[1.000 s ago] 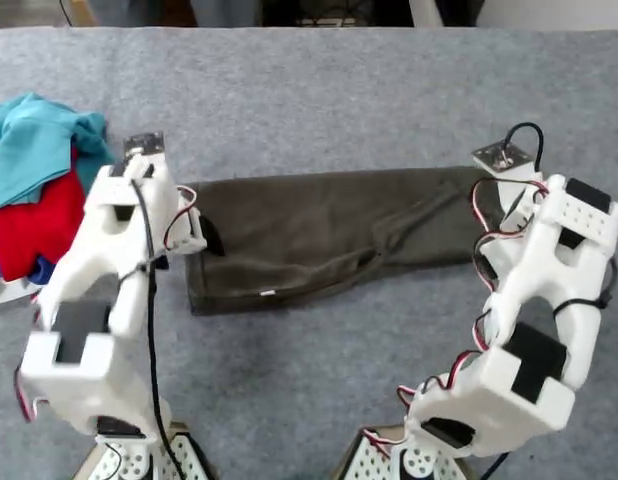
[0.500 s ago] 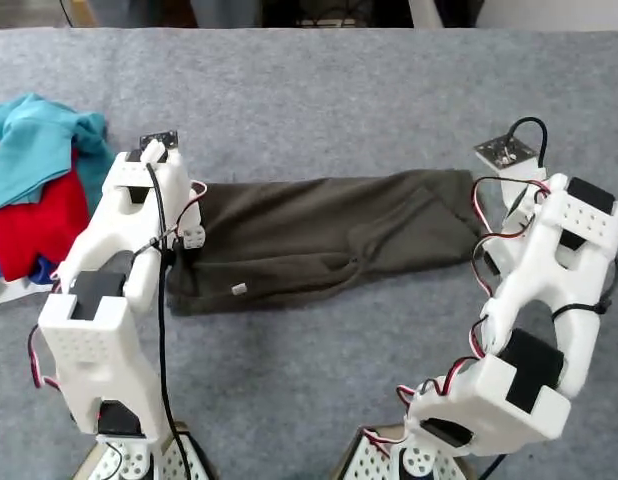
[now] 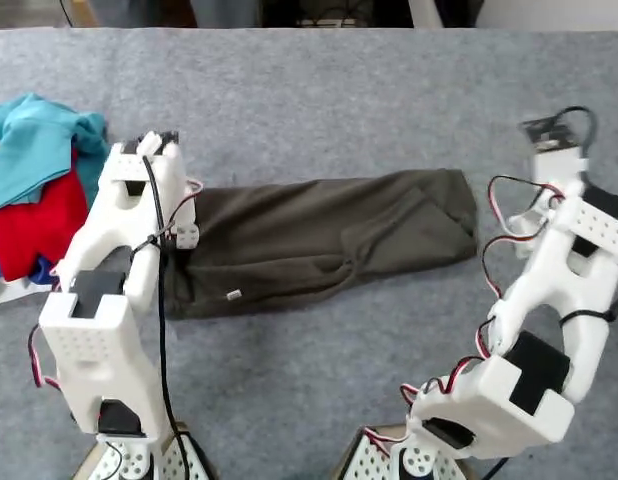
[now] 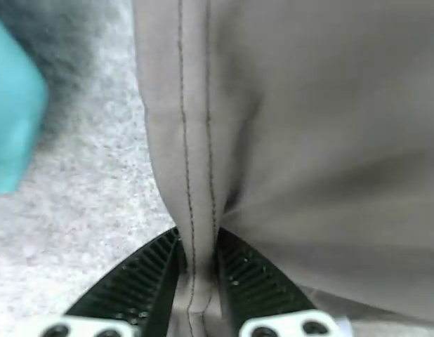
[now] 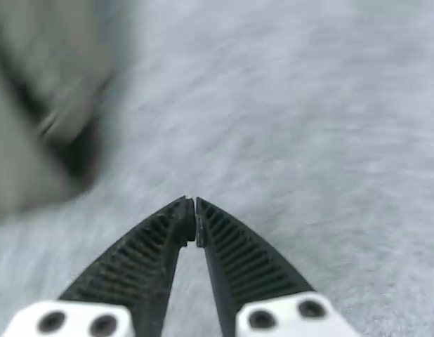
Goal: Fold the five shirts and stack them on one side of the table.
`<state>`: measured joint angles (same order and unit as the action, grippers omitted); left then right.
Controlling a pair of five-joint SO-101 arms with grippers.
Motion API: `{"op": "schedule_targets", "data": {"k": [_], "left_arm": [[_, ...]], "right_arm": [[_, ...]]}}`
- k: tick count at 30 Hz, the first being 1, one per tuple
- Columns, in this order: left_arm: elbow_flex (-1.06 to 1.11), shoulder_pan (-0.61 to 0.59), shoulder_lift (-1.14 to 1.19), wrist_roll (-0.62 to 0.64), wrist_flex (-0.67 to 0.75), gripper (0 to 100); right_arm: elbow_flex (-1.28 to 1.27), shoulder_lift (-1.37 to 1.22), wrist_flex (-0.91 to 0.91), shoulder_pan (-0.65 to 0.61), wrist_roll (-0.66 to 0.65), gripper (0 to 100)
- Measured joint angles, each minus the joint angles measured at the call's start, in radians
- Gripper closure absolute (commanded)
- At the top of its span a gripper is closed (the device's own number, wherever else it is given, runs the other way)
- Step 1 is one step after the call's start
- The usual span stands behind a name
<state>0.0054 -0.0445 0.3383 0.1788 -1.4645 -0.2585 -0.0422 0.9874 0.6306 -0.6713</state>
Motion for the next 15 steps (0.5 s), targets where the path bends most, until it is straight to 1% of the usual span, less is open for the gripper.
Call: {"op": "schedule_targets", "data": {"k": [4,10,13,15], "left_arm": [[-0.072,0.091,-0.094,0.0,-0.051,97],[-0.176,0.302,-0.167,0.0,-0.068,97],[-0.236,0.414,-0.167,0.0,-0.054,97],[-0.281,0.48,-0.166,0.0,-0.026,97]], "right_arm": [[0.101,0.0,-0.121,0.026,0.206,98.4],[0.245,0.0,-0.27,0.077,0.516,98.4],[0.299,0.0,-0.316,0.12,0.64,98.4],[0.328,0.0,-0.33,0.147,0.695,98.4]]}}
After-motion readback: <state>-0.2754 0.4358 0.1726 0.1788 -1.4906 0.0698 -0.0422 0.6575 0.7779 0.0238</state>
